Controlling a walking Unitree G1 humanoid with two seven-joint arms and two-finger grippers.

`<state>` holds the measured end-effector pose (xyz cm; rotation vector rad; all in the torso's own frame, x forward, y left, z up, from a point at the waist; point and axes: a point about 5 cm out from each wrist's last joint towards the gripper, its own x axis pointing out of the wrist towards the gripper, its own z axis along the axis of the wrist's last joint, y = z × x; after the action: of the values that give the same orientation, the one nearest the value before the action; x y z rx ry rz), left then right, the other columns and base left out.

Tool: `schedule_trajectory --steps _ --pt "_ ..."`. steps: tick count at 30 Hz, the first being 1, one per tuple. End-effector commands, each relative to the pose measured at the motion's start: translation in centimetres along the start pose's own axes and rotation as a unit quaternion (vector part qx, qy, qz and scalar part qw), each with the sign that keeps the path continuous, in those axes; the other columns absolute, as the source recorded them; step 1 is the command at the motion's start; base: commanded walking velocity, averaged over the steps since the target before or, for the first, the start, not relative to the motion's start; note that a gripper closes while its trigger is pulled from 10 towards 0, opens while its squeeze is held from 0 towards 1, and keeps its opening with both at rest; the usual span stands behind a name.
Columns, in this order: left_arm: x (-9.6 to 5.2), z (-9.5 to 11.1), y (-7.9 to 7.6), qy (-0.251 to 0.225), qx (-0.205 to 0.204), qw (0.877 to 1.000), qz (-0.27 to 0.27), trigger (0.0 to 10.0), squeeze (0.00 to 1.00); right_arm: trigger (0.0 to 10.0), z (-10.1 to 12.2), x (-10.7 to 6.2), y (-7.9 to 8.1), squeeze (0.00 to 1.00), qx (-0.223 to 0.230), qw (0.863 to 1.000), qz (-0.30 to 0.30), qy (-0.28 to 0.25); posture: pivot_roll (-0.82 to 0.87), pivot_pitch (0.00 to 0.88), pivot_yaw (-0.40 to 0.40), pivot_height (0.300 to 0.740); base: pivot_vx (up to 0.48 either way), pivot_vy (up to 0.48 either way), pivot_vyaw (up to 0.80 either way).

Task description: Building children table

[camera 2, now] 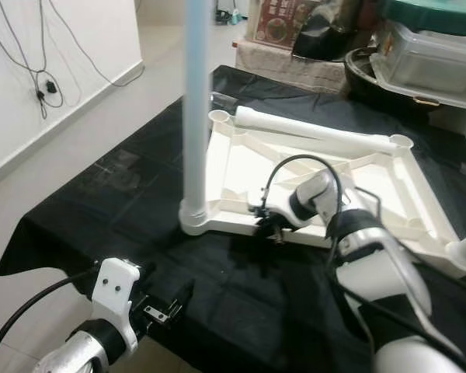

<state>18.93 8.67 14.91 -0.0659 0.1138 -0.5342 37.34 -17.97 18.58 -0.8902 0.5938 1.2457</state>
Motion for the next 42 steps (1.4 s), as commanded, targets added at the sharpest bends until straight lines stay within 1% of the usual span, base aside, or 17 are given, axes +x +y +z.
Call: schedule_trajectory --steps 1,3,4,8,13,15,22,23,27,28,31,32,35,36,38,39,42 --pt "0.1 -0.6 0.0 0.011 -0.008 1.0 0.0 10.0 0.0 0.0 1.8 0.8 0.5 0.0 -0.038 0.998 0.028 -0.035 0.19 0.158 -0.09 0.74 0.0 0.0 0.0" --pt "0.1 -0.5 0.0 0.011 -0.008 1.0 0.001 10.0 0.0 0.0 2.0 0.9 0.7 0.0 -0.046 0.997 0.039 -0.038 0.19 0.158 -0.09 0.74 0.0 0.0 0.0" --pt "0.1 -0.5 0.0 0.011 -0.008 1.0 0.001 10.0 0.0 0.0 2.6 1.1 1.2 0.0 -0.059 0.996 0.053 -0.045 0.19 0.155 -0.091 0.74 0.0 0.0 0.0" --pt "0.1 -0.5 0.0 0.011 -0.008 1.0 0.001 10.0 0.0 0.0 3.1 1.2 1.6 0.0 -0.07 0.995 0.058 -0.051 0.19 0.154 -0.091 0.74 0.0 0.0 0.0" --pt "0.0 -0.5 0.0 0.011 -0.008 1.0 0.001 10.0 0.0 0.0 4.0 1.4 2.3 0.0 -0.075 0.993 0.064 -0.065 0.19 0.149 -0.09 0.74 0.0 0.0 0.0" --pt "0.0 -0.5 0.0 0.012 -0.008 1.0 0.001 10.0 0.0 0.0 4.9 1.5 2.9 0.0 -0.074 0.991 0.071 -0.084 0.19 0.149 -0.09 0.74 0.0 0.0 0.0" --pt "0.1 -0.6 -0.1 0.012 -0.009 1.0 -0.001 10.0 0.0 0.0 4.8 1.8 3.6 0.0 -0.073 0.992 0.073 -0.078 0.19 0.138 -0.092 0.74 0.0 0.0 0.0" --pt "0.1 -0.6 0.0 0.012 -0.009 1.0 0.0 10.0 0.0 10.0 4.6 1.8 3.7 0.0 -0.073 0.992 0.072 -0.073 0.19 0.136 -0.092 0.74 0.0 0.0 0.0" --pt "0.1 -0.6 0.0 0.012 -0.008 1.0 0.0 10.0 0.0 10.0 4.5 1.8 3.6 0.0 -0.071 0.993 0.061 -0.068 0.19 0.135 -0.092 0.74 0.0 0.0 0.0" --pt "0.1 -0.7 0.0 0.012 -0.008 1.0 0.0 10.0 0.0 10.0 4.4 1.8 3.6 0.98 -0.07 0.994 0.057 -0.065 0.19 0.133 -0.09 0.74 0.0 0.0 0.0" --pt "0.1 -0.7 0.0 0.012 -0.008 1.0 0.0 10.0 0.0 10.0 4.4 1.8 3.6 0.98 -0.07 0.994 0.057 -0.065 0.19 0.133 -0.09 0.74 0.0 0.0 0.0" --pt "0.1 -0.7 0.0 0.013 -0.007 1.0 0.0 10.0 0.0 10.0 4.2 1.7 3.5 1.0 -0.068 0.994 0.052 -0.062 0.19 0.13 -0.09 0.74 0.0 0.0 0.0" --pt "0.1 -0.7 0.0 0.014 -0.007 1.0 0.0 10.0 0.0 10.0 4.0 1.7 3.3 1.0 -0.056 0.996 0.036 -0.058 0.2 0.126 -0.088 0.74 0.0 0.0 0.0" --pt "0.1 -0.8 0.1 0.015 -0.005 1.0 0.001 10.0 0.0 10.0 3.8 1.4 3.2 0.27 -0.048 0.997 0.028 -0.053 0.2 0.122 -0.089 0.74 0.0 0.0 0.0" --pt "0.1 -0.8 0.2 0.016 -0.005 1.0 0.001 10.0 0.0 10.0 3.6 1.2 3.1 0.27 -0.044 0.998 0.023 -0.05 0.2 0.122 -0.089 0.74 0.0 0.0 0.0" --pt "0.2 -0.9 0.3 0.018 -0.003 1.0 0.001 10.0 0.0 10.0 3.4 0.8 3.3 0.0 -0.049 0.997 0.035 -0.045 0.2 0.118 -0.086 0.74 0.0 0.0 0.0" --pt "0.2 -1.0 0.3 0.018 -0.001 1.0 0.001 10.0 0.0 10.0 3.1 0.4 3.6 0.0 -0.051 0.997 0.048 -0.041 0.2 0.116 -0.085 0.74 0.0 0.0 0.0"
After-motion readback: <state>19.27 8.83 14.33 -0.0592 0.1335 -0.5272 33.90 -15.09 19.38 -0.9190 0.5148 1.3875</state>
